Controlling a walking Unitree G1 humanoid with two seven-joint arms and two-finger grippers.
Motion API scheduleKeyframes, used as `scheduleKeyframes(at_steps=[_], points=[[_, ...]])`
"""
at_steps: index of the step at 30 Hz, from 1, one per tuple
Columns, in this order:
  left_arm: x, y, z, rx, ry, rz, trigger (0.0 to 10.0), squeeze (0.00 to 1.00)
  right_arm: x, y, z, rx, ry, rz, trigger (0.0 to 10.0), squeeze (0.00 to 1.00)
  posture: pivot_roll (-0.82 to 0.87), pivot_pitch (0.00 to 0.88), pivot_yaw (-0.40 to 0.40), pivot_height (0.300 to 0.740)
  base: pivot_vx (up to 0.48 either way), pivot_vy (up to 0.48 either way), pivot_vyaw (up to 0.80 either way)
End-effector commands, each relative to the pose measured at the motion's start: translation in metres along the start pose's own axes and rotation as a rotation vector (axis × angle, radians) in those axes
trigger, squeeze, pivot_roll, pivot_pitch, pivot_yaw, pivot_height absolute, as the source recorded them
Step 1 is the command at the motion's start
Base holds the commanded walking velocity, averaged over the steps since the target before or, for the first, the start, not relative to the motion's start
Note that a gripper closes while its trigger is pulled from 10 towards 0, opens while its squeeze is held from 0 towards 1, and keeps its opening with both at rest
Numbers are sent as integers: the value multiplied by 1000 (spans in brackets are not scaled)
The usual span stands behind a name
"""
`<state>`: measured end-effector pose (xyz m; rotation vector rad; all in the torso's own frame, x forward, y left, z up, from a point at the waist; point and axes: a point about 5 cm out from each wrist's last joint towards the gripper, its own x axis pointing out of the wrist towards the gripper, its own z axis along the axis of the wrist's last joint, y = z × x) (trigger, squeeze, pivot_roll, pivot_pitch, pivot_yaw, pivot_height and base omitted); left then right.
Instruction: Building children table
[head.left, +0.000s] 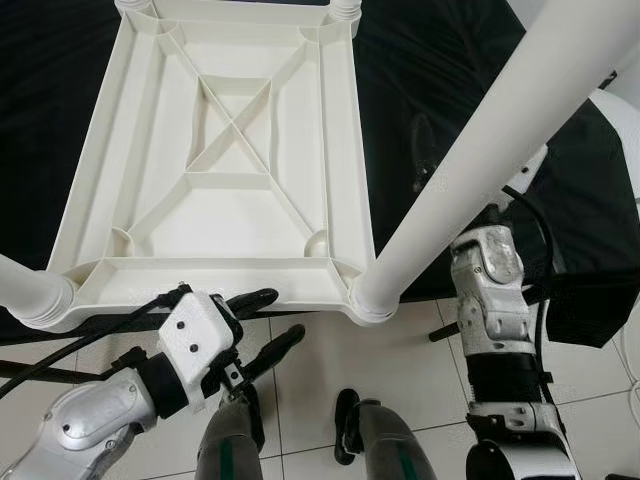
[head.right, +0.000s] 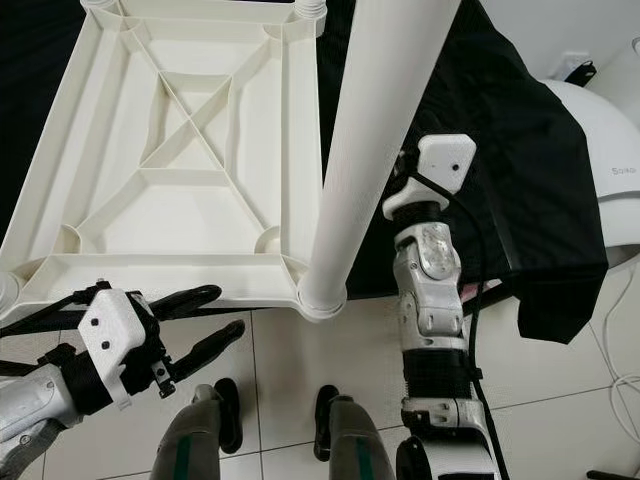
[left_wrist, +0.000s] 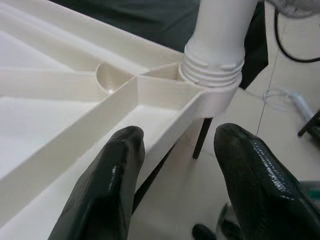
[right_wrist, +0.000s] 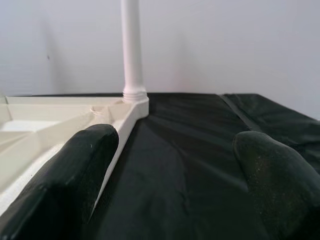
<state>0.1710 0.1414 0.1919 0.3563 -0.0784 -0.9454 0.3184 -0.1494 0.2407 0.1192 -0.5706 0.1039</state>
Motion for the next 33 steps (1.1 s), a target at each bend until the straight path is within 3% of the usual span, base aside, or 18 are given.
scheduleKeyframes(at_steps=[1,10,21,27,33], points=[[-2,-12,-6,21,31,-216,10000,0,-5,-3,2,-1,14,-11,10000,0,6,307,-16,740,0,0,0],[3,-6,-24,41,83,-235,10000,0,-13,-8,8,-13,28,-27,10000,0,-9,305,-10,740,0,0,0],[7,7,-54,78,182,-186,10000,0,-16,-8,16,-3,35,-31,10000,0,-26,301,-5,740,0,0,0],[10,13,-58,86,182,-166,10000,0,-16,-7,18,0,33,-30,10000,0,-35,295,-4,740,0,0,0],[18,32,-60,88,165,-89,10000,0,-19,-7,20,0,35,-38,10000,0,-48,286,1,740,0,0,0]])
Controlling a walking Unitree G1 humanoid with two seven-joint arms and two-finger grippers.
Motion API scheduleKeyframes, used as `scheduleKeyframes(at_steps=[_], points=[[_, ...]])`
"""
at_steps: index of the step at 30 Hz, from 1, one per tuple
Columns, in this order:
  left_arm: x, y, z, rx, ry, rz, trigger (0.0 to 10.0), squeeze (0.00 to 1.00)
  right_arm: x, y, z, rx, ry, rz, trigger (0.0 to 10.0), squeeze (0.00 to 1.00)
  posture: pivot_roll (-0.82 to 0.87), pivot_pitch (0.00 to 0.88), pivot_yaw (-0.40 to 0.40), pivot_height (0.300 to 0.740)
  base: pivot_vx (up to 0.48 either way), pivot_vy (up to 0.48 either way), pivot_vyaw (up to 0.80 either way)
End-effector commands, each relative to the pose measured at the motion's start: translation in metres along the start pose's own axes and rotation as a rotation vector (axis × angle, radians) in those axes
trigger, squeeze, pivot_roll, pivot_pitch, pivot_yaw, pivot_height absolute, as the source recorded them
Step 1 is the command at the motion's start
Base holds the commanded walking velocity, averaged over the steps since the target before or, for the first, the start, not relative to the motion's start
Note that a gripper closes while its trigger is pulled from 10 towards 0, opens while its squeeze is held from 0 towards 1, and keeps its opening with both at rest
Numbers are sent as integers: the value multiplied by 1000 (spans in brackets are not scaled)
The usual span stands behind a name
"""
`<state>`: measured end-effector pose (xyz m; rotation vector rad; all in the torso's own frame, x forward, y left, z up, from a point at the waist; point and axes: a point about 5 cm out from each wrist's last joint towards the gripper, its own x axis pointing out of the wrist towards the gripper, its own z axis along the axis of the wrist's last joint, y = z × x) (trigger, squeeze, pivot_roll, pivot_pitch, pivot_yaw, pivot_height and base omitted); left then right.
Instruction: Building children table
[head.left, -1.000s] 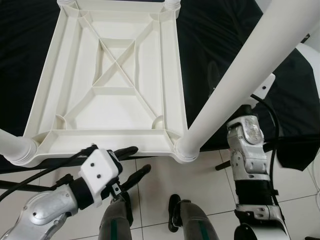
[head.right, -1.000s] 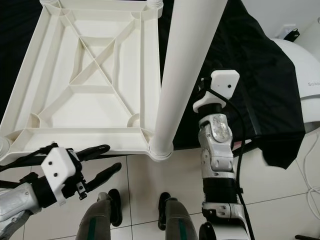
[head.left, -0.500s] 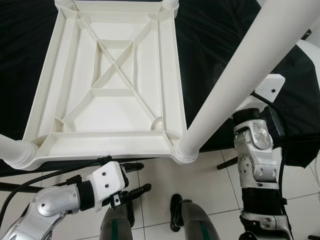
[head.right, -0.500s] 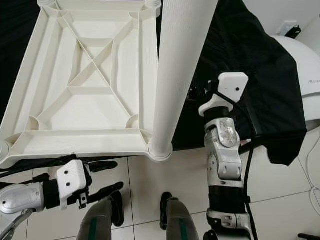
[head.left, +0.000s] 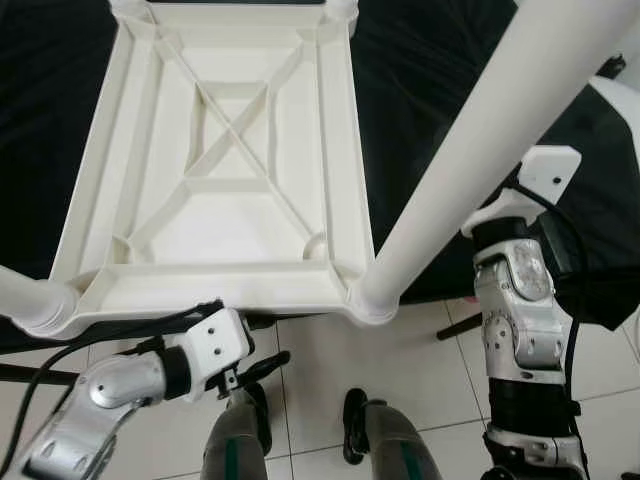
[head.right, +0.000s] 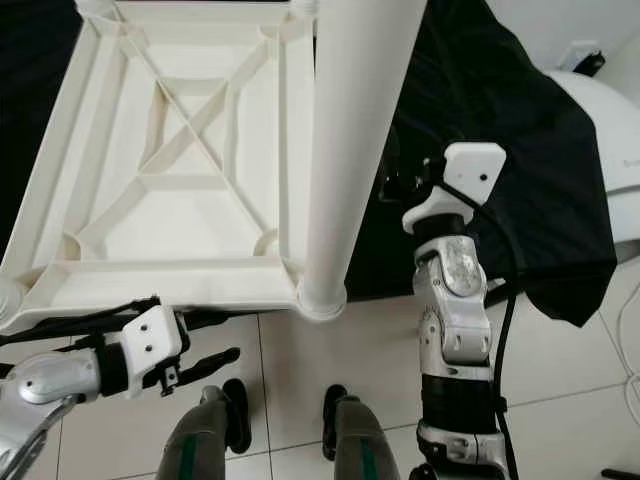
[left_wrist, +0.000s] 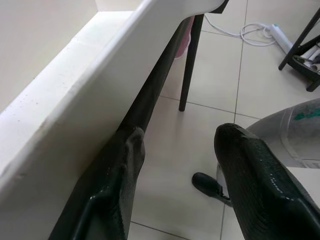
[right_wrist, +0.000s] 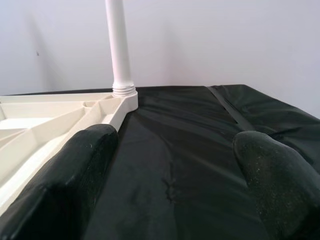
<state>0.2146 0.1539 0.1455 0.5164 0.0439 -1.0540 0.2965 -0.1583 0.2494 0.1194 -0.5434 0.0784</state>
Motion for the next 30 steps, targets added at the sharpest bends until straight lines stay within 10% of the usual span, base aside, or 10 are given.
scheduleKeyframes(at_steps=[1,12,30], points=[[-2,6,-5,-3,18,52,10000,0,-5,-2,-1,6,10,-12,10000,0,-48,286,1,740,0,0,0],[-8,40,9,29,-42,116,10000,0,-8,1,-3,18,29,-13,10000,0,-43,269,1,740,0,0,0],[-15,9,27,-6,-66,-153,10000,0,-8,-1,-3,6,40,-11,10000,0,-34,283,8,740,0,0,0]])
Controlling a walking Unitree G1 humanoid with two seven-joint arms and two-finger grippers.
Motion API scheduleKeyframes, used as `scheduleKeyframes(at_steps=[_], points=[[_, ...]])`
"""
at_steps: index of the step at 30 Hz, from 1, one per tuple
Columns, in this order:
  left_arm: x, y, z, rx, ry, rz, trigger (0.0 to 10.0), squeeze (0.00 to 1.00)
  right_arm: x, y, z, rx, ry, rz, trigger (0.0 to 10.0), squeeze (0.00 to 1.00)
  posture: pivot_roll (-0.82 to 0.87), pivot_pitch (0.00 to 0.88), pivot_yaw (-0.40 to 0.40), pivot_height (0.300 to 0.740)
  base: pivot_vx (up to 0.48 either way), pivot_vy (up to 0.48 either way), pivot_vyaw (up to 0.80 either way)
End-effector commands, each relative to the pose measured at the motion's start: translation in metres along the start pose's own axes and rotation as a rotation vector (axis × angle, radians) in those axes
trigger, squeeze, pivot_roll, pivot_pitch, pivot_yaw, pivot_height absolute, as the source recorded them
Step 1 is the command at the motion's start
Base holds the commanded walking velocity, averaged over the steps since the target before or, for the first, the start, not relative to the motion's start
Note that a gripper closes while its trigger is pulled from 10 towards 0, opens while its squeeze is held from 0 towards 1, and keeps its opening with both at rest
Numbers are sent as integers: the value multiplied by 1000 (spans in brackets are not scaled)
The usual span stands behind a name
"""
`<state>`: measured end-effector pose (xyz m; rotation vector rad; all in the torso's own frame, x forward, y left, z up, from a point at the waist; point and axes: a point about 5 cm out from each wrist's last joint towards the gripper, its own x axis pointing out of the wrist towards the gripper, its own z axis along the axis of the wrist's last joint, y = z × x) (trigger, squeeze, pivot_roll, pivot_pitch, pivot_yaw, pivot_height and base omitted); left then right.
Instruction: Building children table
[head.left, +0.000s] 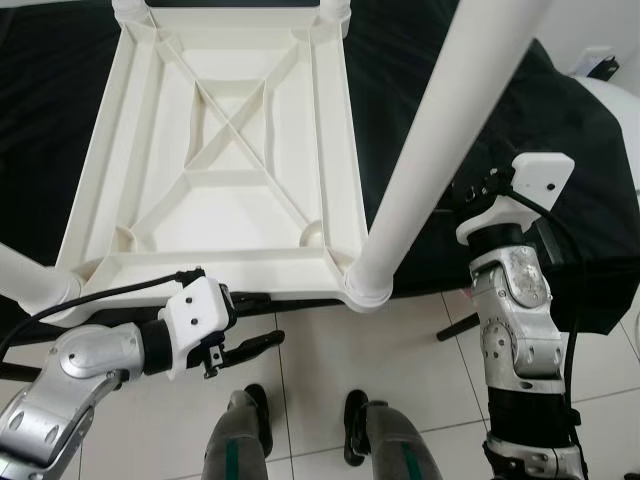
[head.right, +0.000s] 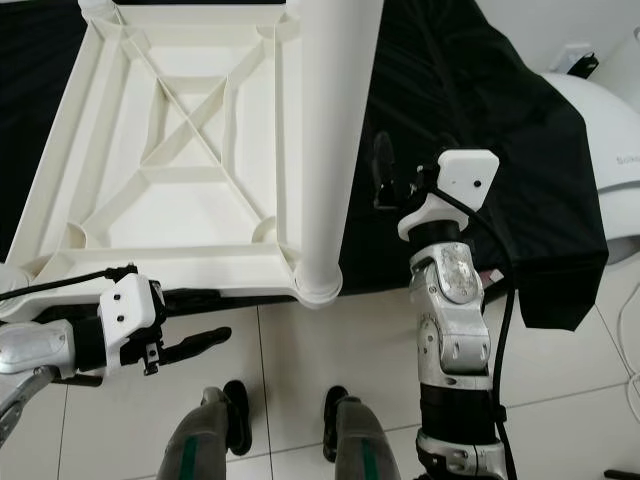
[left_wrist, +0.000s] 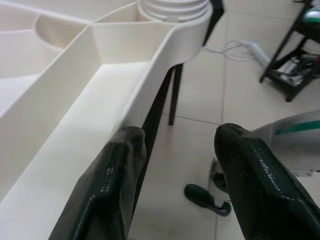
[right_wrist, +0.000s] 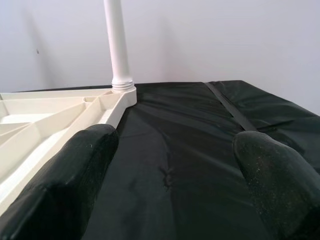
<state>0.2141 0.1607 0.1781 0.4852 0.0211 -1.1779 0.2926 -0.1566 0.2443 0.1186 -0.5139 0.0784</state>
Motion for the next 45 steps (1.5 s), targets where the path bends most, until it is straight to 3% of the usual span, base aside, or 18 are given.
scheduleKeyframes(at_steps=[1,24,45], points=[[1,1,1,-5,-10,-14,10000,0,-3,-3,-1,8,12,-12,10000,0,-33,284,10,740,0,0,0],[5,36,-2,6,-31,152,10000,0,-5,-3,3,8,-4,-31,10000,0,-51,290,19,740,0,0,0],[44,66,-2,-7,-121,256,10000,0,-17,6,7,35,13,-19,10000,0,-82,302,32,740,0,0,0]])
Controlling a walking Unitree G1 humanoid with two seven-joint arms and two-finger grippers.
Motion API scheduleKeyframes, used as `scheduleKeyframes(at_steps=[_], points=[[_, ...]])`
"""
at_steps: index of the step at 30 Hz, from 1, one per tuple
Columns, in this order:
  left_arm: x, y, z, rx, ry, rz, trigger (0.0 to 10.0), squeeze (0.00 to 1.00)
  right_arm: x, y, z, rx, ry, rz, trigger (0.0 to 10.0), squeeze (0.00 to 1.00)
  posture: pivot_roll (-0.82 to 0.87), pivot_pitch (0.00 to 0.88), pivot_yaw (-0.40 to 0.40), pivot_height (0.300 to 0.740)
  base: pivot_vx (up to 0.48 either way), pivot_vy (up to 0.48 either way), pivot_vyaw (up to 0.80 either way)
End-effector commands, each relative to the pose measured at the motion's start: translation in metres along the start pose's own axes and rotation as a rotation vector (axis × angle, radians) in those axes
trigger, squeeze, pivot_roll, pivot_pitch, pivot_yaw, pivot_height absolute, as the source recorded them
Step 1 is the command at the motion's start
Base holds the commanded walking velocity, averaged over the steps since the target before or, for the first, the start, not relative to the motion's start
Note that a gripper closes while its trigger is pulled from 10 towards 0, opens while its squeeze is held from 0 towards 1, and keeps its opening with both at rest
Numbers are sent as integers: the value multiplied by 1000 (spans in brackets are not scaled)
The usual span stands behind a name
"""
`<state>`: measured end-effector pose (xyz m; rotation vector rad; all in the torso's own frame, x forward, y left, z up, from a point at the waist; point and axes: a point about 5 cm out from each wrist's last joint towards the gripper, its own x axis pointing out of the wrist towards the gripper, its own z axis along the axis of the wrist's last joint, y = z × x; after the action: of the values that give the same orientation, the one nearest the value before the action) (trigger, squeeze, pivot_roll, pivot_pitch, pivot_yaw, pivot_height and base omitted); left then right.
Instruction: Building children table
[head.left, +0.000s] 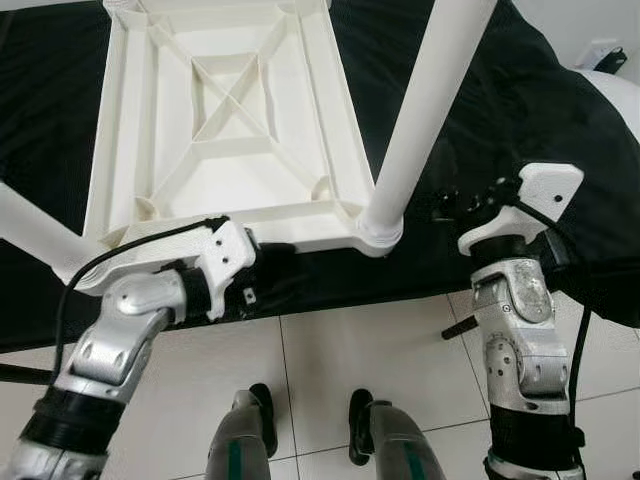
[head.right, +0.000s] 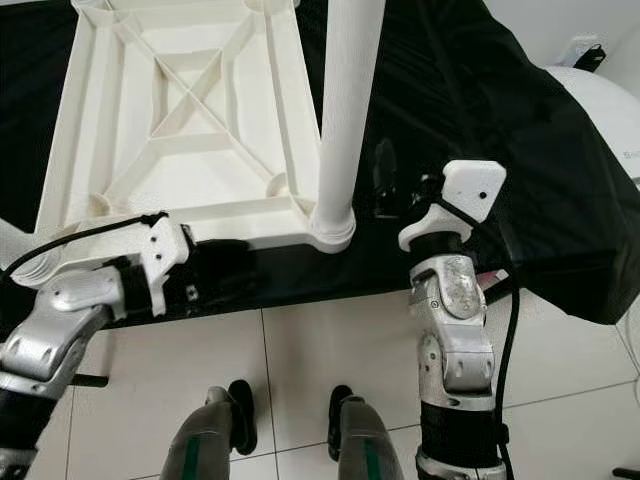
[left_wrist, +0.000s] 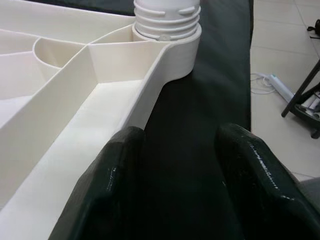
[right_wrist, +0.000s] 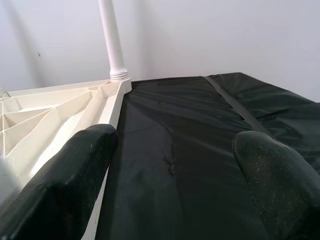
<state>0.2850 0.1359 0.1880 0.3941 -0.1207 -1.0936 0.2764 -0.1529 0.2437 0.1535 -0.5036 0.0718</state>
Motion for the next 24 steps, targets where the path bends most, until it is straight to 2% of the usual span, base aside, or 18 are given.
scheduleKeyframes(at_steps=[1,10,21,24], points=[[4,12,-3,15,4,153,10000,0,-4,2,1,7,5,-1,10000,0,-86,303,34,740,0,0,0],[11,23,-5,28,-3,173,10000,0,-8,5,3,12,4,4,10000,0,-95,306,34,740,0,0,0],[-2,40,-18,60,53,168,10000,0,-30,11,2,31,65,69,10000,0,-105,307,38,740,0,0,0],[-4,39,-17,64,55,159,10000,0,-33,13,-1,37,82,84,10000,0,-103,308,38,740,0,0,0]])
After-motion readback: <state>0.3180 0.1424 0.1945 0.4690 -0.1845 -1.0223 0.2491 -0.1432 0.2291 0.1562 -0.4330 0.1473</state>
